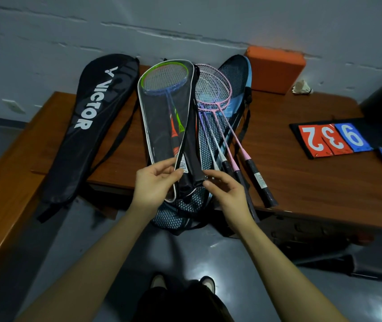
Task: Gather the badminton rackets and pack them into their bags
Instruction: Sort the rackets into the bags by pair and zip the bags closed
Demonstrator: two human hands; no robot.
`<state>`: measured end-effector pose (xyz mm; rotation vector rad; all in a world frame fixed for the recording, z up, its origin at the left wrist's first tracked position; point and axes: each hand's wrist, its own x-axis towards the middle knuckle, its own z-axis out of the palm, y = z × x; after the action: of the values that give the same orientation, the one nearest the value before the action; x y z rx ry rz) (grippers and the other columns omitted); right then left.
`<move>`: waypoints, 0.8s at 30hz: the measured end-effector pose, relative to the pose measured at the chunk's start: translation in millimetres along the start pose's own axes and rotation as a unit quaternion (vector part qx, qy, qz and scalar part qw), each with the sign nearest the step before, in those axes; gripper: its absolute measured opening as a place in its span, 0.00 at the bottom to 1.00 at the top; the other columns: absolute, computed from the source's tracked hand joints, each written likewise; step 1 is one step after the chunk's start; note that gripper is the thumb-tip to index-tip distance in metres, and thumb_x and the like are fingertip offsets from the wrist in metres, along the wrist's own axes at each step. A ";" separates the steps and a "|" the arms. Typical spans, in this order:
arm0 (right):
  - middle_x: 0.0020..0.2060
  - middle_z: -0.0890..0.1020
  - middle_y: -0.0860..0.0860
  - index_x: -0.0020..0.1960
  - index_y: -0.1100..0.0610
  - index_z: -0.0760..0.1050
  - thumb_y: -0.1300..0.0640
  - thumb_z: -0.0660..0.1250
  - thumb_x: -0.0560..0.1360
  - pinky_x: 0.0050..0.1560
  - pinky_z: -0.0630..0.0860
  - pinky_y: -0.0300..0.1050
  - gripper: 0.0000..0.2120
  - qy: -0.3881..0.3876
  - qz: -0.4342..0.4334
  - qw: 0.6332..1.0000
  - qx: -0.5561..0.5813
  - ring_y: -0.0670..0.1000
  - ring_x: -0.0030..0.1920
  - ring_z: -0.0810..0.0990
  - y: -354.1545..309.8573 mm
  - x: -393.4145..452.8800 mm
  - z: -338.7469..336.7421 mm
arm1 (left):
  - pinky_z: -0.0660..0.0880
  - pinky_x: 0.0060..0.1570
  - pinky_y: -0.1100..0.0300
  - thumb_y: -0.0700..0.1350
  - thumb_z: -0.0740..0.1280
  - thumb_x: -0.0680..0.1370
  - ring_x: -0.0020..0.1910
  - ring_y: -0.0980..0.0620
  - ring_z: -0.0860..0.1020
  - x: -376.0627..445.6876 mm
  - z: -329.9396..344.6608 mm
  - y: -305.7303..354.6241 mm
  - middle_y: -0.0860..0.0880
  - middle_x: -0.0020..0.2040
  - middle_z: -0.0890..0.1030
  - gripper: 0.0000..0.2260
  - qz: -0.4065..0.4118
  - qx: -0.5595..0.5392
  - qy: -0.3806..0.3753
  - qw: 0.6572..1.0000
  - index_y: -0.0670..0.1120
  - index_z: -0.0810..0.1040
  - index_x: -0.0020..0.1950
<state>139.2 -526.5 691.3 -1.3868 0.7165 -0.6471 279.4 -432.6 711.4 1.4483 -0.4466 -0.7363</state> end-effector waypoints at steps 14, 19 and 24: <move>0.45 0.83 0.54 0.58 0.63 0.78 0.69 0.69 0.71 0.47 0.75 0.33 0.15 -0.021 0.029 0.999 0.022 0.43 0.45 0.81 -6.5 3.6 23.3 | 0.71 0.37 0.72 0.36 0.71 0.71 0.28 0.65 0.72 4.0 3.7 -1.0 0.53 0.33 0.75 0.14 0.059 0.109 0.054 0.991 0.40 0.79 0.57; 0.36 0.78 0.54 0.54 0.62 0.79 0.70 0.71 0.69 0.43 0.74 0.32 0.15 -0.036 0.017 0.999 -0.031 0.42 0.36 0.76 -8.8 2.6 23.8 | 0.73 0.40 0.67 0.36 0.71 0.71 0.33 0.59 0.74 0.7 -1.6 -6.6 0.48 0.36 0.76 0.15 0.042 0.078 0.068 0.994 0.39 0.78 0.57; 0.34 0.75 0.56 0.53 0.62 0.79 0.69 0.71 0.69 0.38 0.71 0.31 0.13 -0.015 0.007 0.996 -0.087 0.42 0.34 0.72 -3.0 -4.3 26.4 | 0.72 0.37 0.67 0.36 0.72 0.70 0.31 0.59 0.72 -3.3 0.4 -15.5 0.51 0.35 0.74 0.15 0.056 0.122 0.043 0.990 0.42 0.77 0.56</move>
<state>156.9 -506.8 695.7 -1.5466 0.7733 -0.5623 274.0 -430.1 696.7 1.6612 -0.5615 -0.5416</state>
